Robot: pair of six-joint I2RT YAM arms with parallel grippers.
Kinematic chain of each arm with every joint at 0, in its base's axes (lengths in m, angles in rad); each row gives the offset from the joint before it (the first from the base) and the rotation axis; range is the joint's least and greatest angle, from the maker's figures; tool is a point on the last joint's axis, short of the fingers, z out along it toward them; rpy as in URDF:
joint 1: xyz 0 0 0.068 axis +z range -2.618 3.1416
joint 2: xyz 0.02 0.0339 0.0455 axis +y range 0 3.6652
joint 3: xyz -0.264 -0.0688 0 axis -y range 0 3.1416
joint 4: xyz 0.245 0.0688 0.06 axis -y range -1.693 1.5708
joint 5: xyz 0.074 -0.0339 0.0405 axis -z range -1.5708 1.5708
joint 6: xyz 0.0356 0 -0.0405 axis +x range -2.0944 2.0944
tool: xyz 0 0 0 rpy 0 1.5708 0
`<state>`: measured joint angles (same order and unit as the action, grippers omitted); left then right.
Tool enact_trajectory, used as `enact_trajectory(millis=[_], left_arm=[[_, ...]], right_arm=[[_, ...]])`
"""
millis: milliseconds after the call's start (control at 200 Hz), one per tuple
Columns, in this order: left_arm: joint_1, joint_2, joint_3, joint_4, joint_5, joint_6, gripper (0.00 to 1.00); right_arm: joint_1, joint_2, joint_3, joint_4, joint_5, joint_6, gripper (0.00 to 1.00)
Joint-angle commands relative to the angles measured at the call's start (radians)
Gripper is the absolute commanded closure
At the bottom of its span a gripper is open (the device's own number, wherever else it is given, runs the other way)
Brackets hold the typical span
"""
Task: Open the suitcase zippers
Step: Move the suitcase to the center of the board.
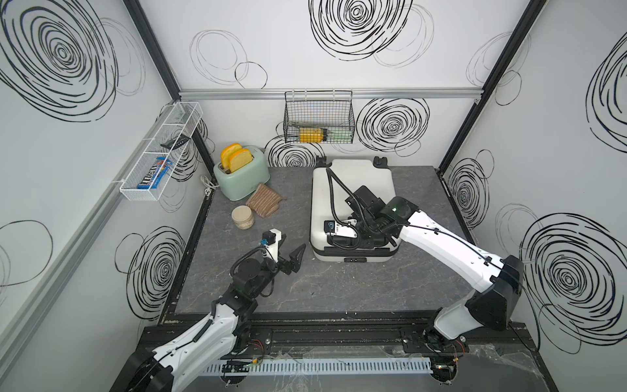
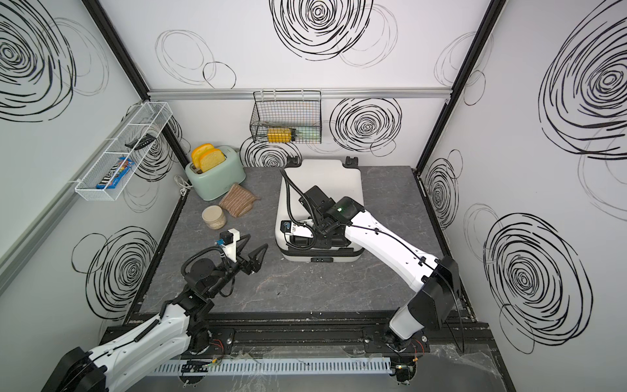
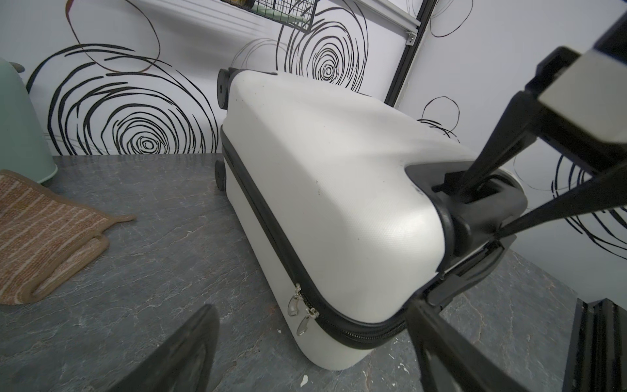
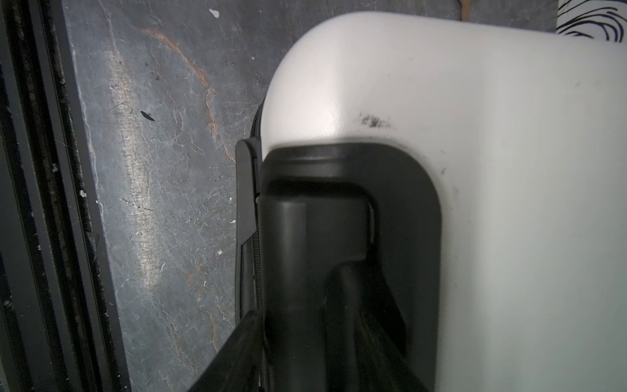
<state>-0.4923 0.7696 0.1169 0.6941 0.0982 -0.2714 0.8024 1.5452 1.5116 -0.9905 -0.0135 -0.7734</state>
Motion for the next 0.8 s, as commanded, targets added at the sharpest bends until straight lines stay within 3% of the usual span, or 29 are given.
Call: enact_trajectory(millis=[0,270,470,660,796], left_arm=[[-0.008,0.009,0.023,0.038,-0.021,0.012,0.1],[-0.009,0.03,0.02,0.052,-0.01,0.016,0.1],[-0.011,0.048,0.022,0.068,0.018,0.026,0.11],[-0.03,0.073,-0.005,0.211,0.071,0.037,0.12],[-0.063,0.108,-0.042,0.351,0.15,0.082,0.13]], right_arm=[[0.007,0.02,-0.005,0.004,-0.033,-0.03,0.53],[0.01,0.064,-0.016,-0.005,-0.024,-0.027,0.59],[0.012,0.048,-0.032,0.006,-0.019,-0.036,0.83],[0.006,-0.082,-0.012,0.079,-0.063,-0.086,0.99],[0.011,-0.149,-0.019,0.072,-0.011,-0.108,1.0]])
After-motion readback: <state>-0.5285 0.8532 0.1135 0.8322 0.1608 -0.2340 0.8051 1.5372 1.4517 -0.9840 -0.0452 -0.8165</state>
